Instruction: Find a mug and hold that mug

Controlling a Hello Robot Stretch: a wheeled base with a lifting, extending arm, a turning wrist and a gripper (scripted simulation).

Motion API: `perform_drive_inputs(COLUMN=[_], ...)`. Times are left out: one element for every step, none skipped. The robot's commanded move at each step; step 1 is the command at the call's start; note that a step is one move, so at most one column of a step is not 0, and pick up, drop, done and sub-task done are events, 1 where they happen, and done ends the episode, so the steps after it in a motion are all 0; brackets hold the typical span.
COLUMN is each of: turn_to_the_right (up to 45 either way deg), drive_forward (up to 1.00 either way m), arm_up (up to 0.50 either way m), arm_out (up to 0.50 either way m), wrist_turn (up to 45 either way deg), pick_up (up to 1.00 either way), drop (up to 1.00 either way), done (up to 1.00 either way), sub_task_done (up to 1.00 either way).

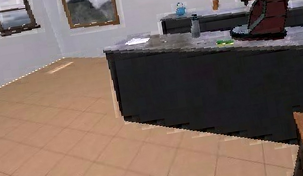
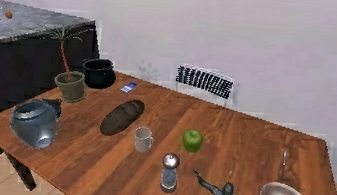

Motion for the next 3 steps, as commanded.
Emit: perform_drive_inputs(turn_to_the_right=[0.0,0.0,0.0], drive_forward=[0.00,0.00,0.00], arm_up=[0.00,0.00,0.00], arm_out=[0.42,0.00,0.00], wrist_turn=[0.0,45.0,45.0], pick_up=[0.00,0.00,0.00], drop=[0.00,0.00,0.00], done=[0.00,0.00,0.00], sub_task_done=[0.00,0.00,0.00])
